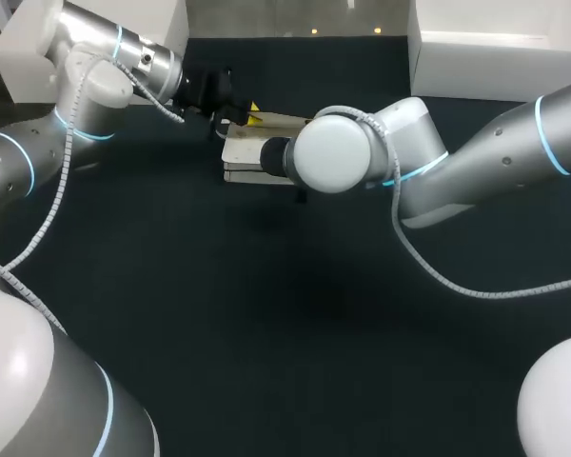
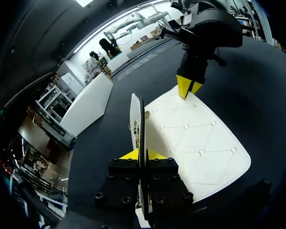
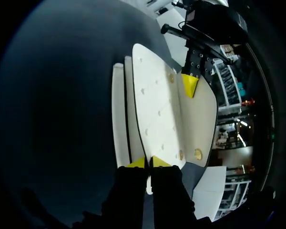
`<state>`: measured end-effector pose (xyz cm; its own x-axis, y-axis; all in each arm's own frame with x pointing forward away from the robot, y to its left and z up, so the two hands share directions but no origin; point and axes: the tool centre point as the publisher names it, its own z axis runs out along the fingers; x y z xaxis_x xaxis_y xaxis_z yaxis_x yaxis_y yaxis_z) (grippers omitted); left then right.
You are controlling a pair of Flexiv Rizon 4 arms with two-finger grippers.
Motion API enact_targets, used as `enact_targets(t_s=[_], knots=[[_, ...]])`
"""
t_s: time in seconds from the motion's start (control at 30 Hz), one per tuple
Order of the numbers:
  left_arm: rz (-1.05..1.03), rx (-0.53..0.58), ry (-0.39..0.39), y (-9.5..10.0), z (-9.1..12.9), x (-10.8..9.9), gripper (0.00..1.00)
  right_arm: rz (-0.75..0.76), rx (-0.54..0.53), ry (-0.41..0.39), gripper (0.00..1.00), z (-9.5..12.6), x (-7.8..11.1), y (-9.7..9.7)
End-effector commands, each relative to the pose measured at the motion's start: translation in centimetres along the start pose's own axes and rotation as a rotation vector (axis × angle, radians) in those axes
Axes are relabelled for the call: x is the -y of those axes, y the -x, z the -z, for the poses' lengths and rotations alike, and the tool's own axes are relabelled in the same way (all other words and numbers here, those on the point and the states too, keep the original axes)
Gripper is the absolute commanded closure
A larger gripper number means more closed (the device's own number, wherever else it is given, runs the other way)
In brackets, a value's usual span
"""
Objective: Pick up the bag, open it, inspect its contents, close it, and place it on the opposite side
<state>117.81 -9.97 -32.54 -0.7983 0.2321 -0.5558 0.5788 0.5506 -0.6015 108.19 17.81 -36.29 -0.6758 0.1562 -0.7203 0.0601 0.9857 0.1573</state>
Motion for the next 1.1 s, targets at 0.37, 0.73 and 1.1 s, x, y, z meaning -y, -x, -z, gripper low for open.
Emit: enact_targets(t_s=[0.37, 0.73, 1.1], knots=[[-0.001, 0.062, 0.028, -1.0, 0.6, 1.5, 0.71, -0.001, 0.004, 0.001, 1.00, -0.2, 0.0, 0.0], [-0.005, 0.070, 0.044, 0.0, 1.5, 1.8, 0.90, -0.001, 0.004, 0.001, 1.00, -0.2, 0.0, 0.0], [-0.014, 0.079, 0.034, -1.3, 1.4, 1.8, 1.00, -0.001, 0.004, 0.001, 1.00, -0.2, 0.0, 0.0]])
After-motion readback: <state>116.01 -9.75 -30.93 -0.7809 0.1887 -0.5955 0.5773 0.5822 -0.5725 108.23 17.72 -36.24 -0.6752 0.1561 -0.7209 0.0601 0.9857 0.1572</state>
